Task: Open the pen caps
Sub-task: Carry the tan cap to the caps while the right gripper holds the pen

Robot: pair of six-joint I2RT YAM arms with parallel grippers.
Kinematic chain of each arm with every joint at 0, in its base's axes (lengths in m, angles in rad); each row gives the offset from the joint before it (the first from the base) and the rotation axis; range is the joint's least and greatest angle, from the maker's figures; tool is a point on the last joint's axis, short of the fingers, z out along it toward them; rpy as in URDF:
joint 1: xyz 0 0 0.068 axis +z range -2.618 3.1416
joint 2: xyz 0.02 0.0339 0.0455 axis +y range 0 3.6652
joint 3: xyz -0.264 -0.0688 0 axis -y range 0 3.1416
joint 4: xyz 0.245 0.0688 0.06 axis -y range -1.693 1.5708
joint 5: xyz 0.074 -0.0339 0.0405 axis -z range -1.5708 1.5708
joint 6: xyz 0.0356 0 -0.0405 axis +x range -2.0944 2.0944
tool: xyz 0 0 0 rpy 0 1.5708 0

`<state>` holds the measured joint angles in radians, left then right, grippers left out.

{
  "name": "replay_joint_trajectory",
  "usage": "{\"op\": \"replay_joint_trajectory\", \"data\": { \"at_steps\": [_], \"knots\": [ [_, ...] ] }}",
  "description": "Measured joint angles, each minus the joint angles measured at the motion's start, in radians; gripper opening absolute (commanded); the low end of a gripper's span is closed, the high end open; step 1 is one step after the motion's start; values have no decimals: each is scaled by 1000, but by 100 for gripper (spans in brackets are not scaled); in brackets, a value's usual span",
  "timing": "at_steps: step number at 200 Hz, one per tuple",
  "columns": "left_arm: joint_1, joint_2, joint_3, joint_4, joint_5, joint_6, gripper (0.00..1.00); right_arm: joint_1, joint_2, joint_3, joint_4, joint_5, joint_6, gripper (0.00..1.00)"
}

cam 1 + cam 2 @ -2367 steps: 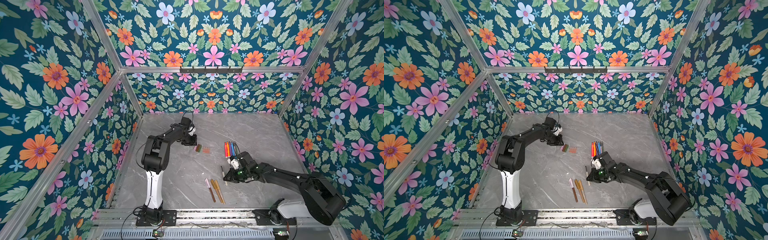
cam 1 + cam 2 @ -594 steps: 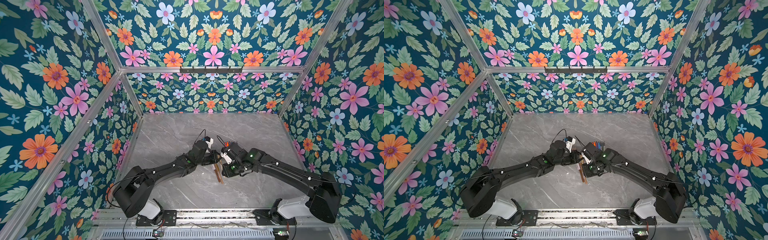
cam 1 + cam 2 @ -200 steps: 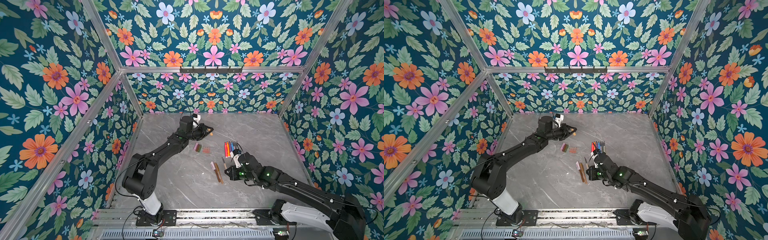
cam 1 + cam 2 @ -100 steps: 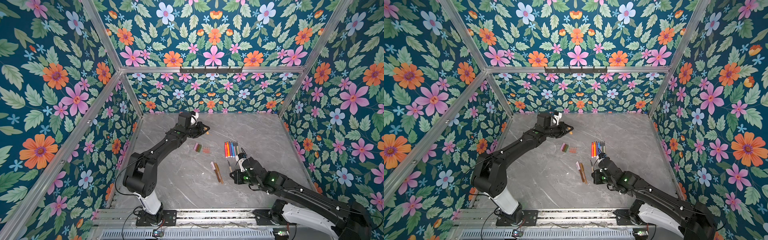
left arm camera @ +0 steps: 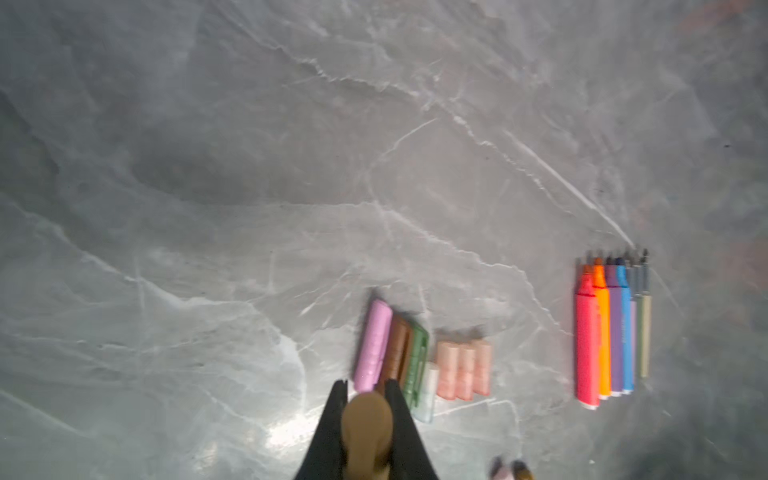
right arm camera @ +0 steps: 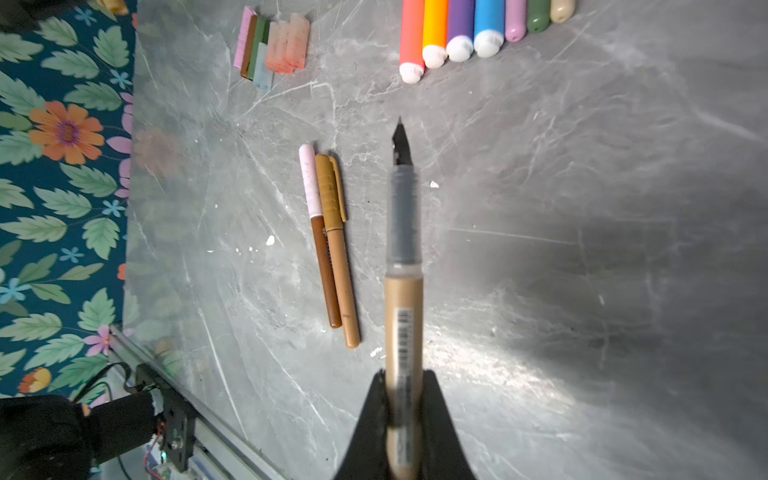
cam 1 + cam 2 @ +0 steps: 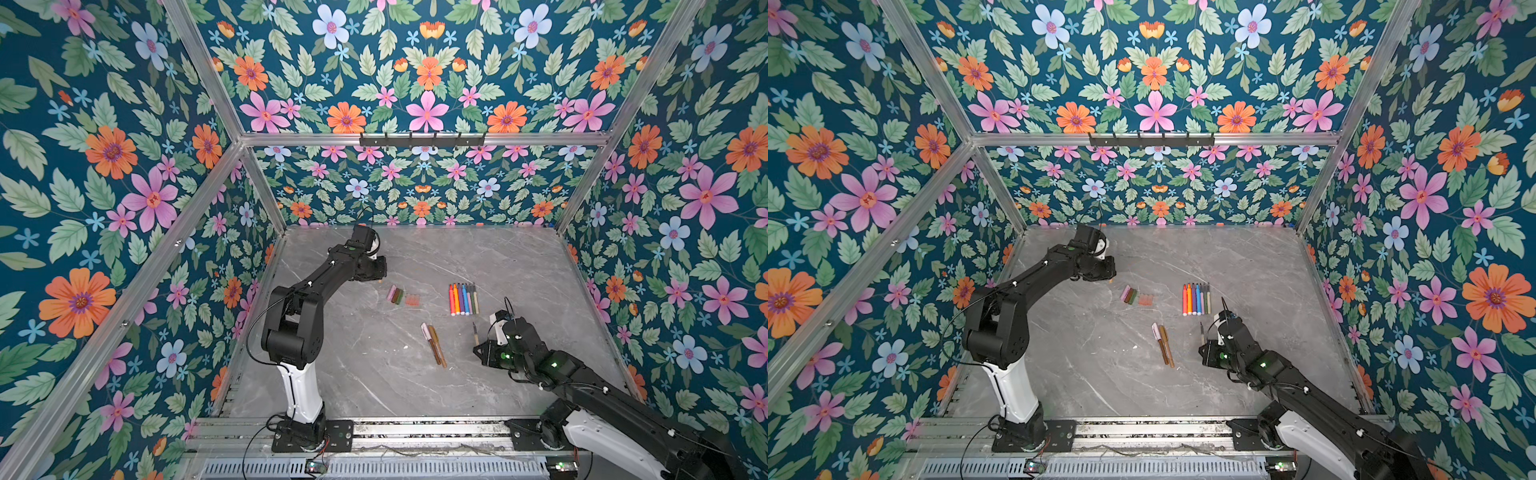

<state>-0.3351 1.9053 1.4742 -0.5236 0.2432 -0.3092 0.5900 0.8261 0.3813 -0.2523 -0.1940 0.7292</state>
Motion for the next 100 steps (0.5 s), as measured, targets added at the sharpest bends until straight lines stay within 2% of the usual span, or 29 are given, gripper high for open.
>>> {"op": "replay_joint_trajectory", "data": {
  "at_steps": [28,67,100],
  "knots": [
    [3,46,9,-25,-19,47,0,-36,-16,-21,17,-40,12,0],
    [6,112,27,-27,-8,106,0,-43,39,-15,40,-78,19,0],
    [6,155,39,-27,15,128,5,-42,69,-6,61,-94,19,0]
  ]
}}
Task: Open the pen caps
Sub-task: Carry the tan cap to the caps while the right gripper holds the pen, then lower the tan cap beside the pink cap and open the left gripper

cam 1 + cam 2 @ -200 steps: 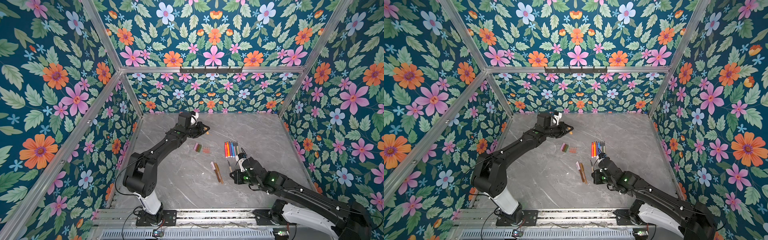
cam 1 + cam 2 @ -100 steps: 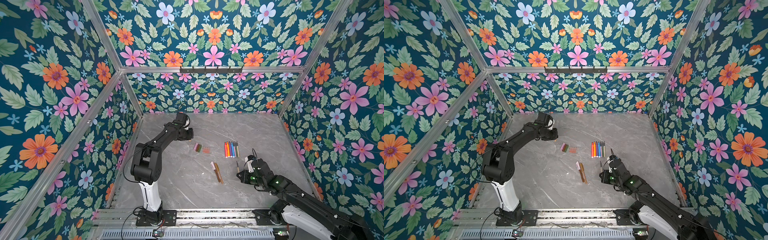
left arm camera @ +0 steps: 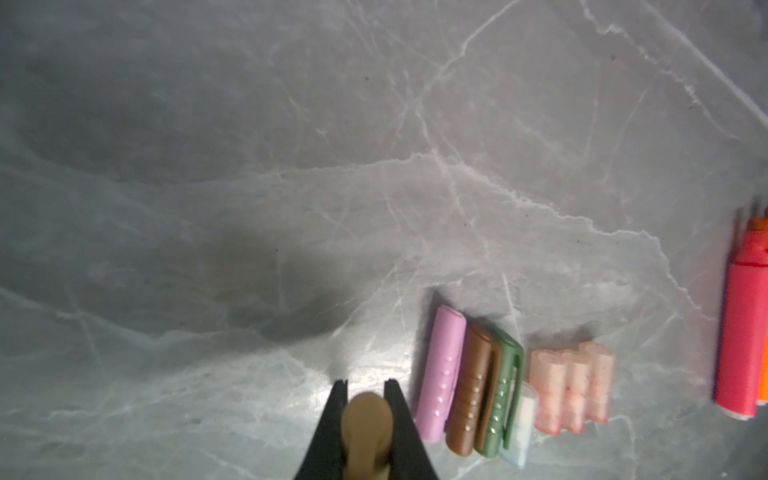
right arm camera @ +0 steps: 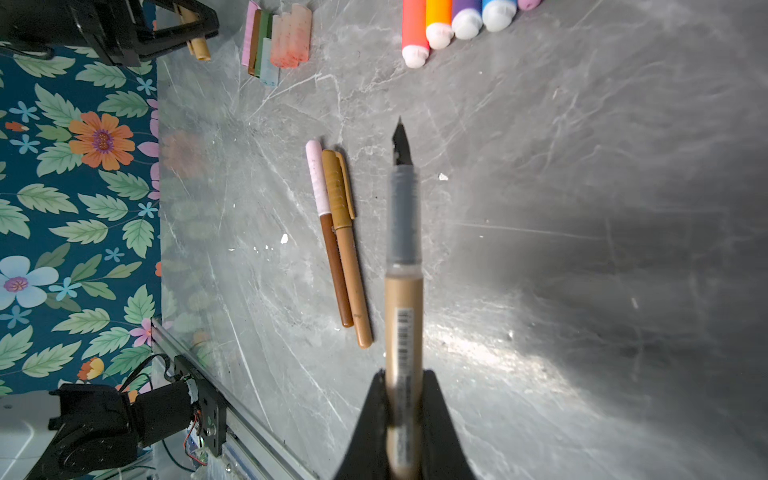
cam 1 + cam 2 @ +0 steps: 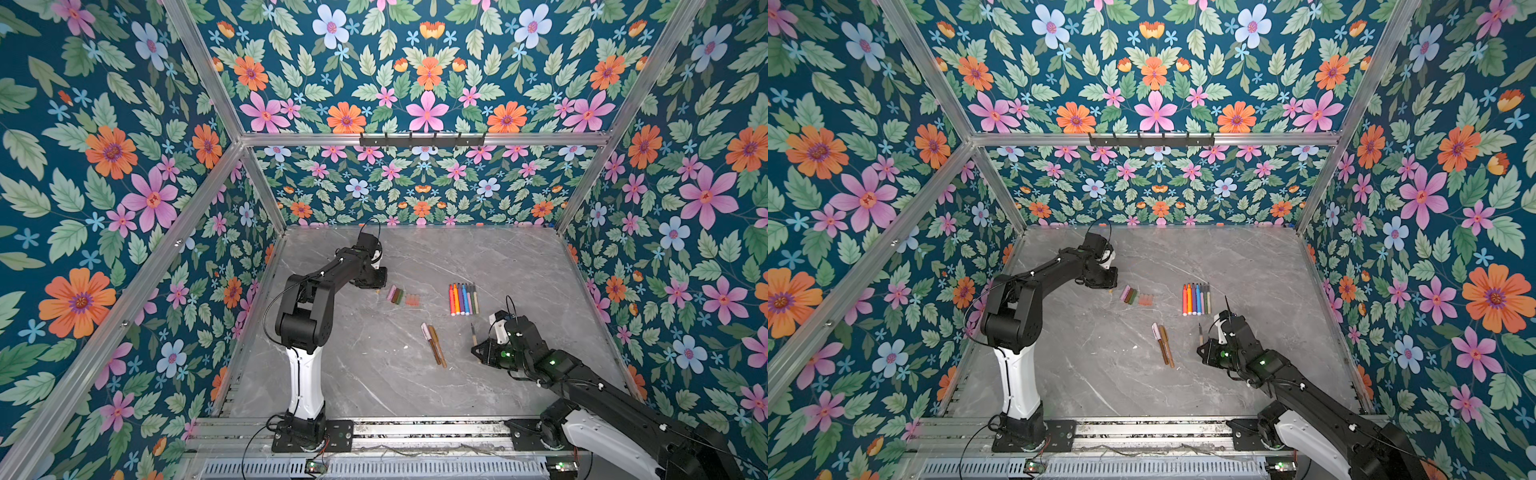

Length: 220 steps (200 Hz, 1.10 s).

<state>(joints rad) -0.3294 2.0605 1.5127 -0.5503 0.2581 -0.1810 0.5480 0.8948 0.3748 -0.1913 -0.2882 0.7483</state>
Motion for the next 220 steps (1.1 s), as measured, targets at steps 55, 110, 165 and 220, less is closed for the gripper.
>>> {"op": "replay_joint_trajectory", "data": {
  "at_steps": [55,110,165,220],
  "knots": [
    [-1,43,-2,10,60,7,8,0,15,2,5,-10,0,0],
    [0,59,7,41,106,7,15,0,22,4,8,-14,0,0],
    [-1,55,5,46,110,3,31,0,23,4,8,-14,0,0],
    [0,36,-5,41,106,2,33,0,16,4,8,-14,0,0]
  ]
}}
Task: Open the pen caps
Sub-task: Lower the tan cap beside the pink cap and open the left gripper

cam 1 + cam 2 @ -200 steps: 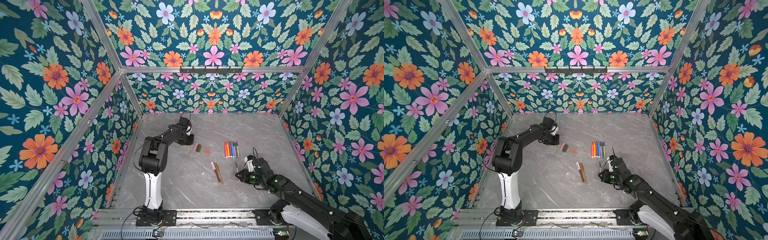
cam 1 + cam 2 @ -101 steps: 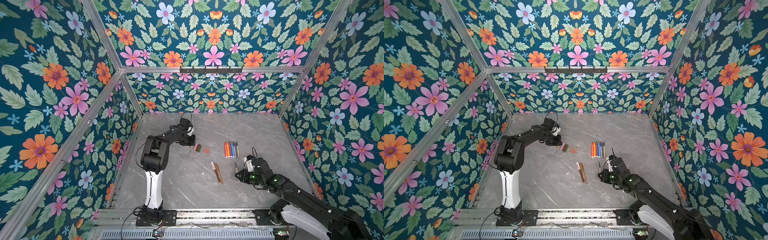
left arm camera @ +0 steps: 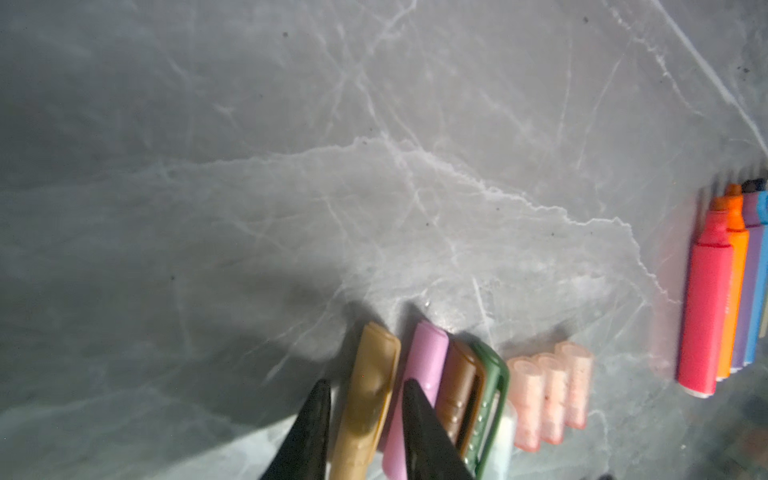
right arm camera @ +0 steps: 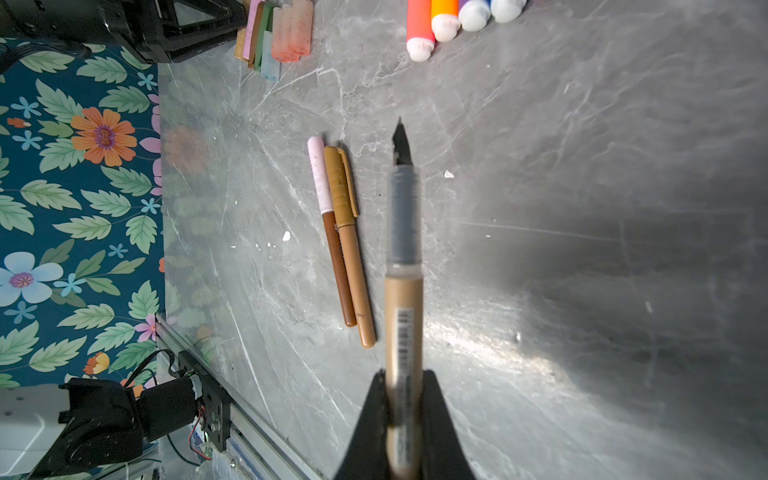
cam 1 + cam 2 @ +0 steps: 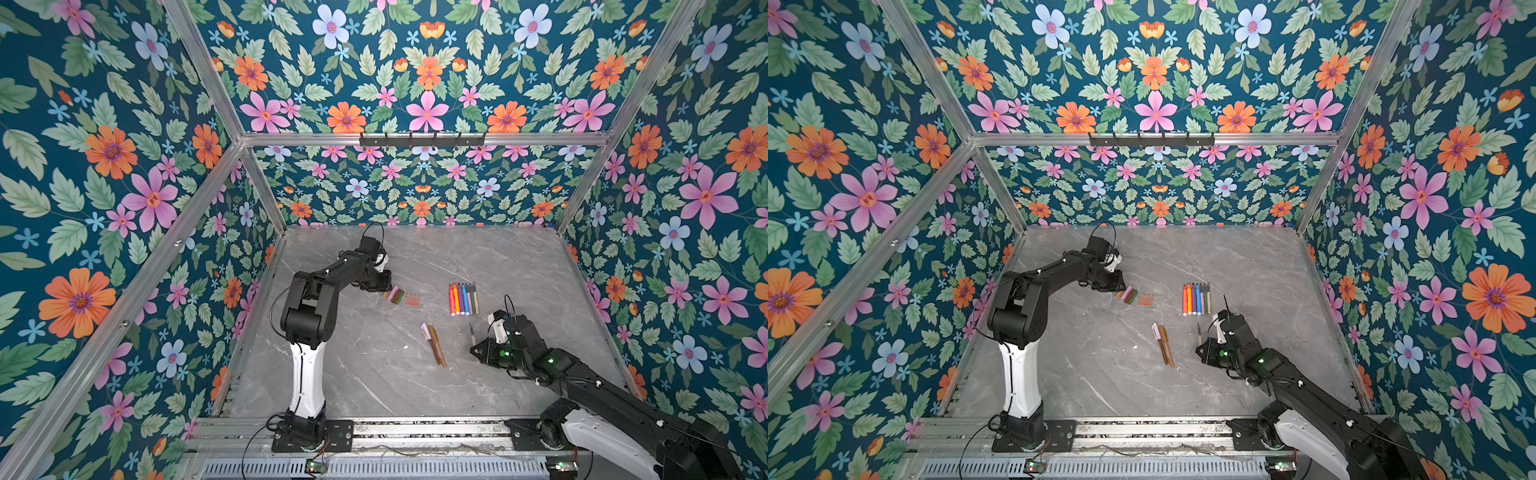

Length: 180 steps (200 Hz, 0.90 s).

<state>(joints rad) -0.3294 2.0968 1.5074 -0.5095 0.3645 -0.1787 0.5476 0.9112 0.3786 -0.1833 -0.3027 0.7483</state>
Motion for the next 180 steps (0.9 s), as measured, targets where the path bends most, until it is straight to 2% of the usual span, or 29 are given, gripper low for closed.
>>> {"op": "replay_joint_trajectory", "data": {
  "at_steps": [45,76,104,133,180],
  "knots": [
    [0,-41,-3,0,0,-12,33,0,1,0,0,0,0,0],
    [0,-48,-3,0,-14,-24,17,0,8,0,0,-3,0,0],
    [0,-32,1,-18,-64,-20,10,0,9,0,0,-3,0,0],
    [0,-24,-8,-41,-106,-5,8,0,11,0,0,-3,0,0],
    [0,-31,-48,-37,-109,0,8,0,19,1,0,-4,0,0]
  ]
}}
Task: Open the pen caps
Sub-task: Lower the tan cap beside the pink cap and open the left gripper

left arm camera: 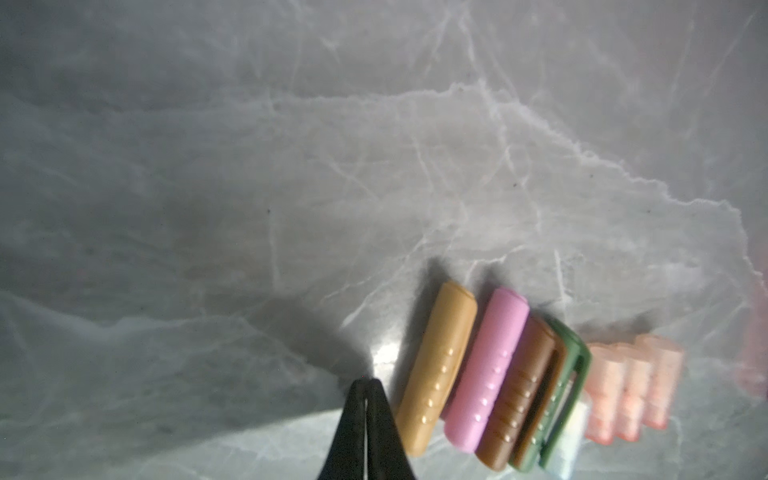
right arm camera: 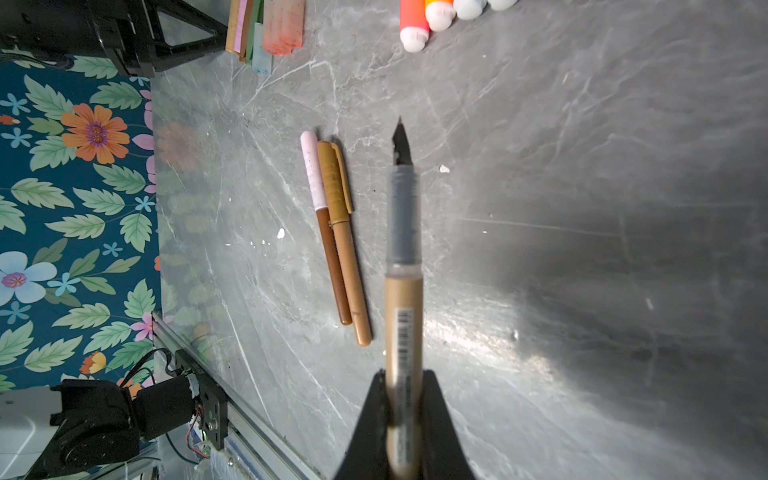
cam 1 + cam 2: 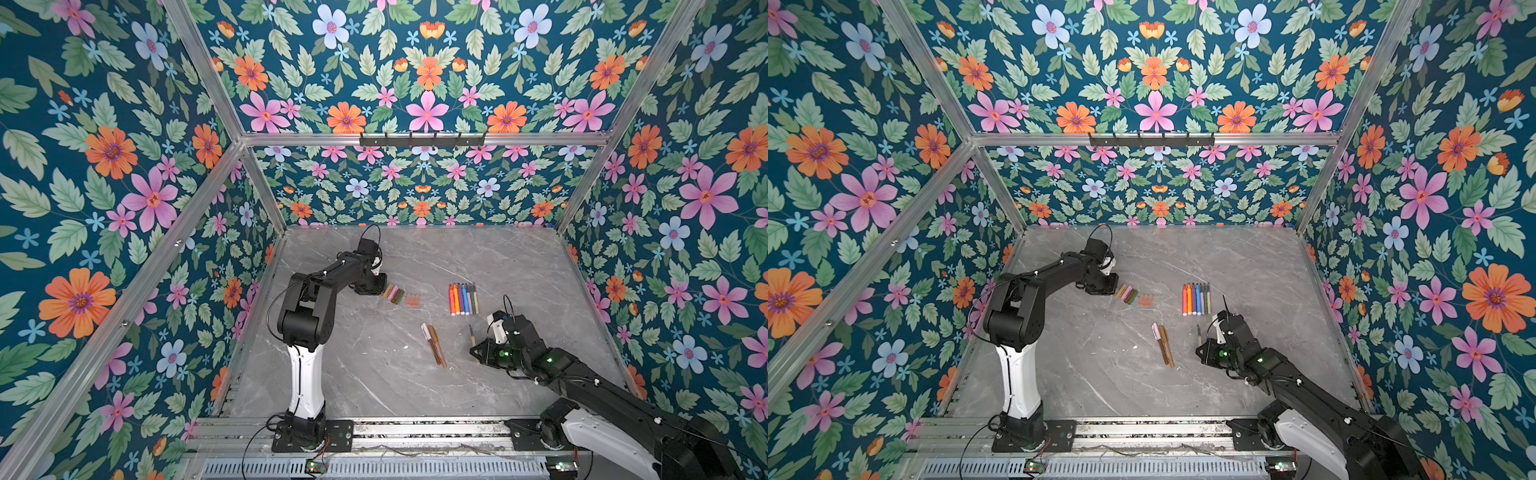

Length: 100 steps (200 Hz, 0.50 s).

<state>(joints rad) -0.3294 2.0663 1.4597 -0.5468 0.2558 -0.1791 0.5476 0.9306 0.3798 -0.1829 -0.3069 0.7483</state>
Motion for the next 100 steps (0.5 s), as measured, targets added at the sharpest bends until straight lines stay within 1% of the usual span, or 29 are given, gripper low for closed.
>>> {"op": "replay_joint_trajectory", "data": {
  "at_steps": [55,100],
  "knots": [
    [0,-35,-52,8,23,1,9,0,8,5,1,-3,0,0],
    [0,-45,-61,16,42,-3,9,0,13,6,1,-3,0,0]
  ]
}}
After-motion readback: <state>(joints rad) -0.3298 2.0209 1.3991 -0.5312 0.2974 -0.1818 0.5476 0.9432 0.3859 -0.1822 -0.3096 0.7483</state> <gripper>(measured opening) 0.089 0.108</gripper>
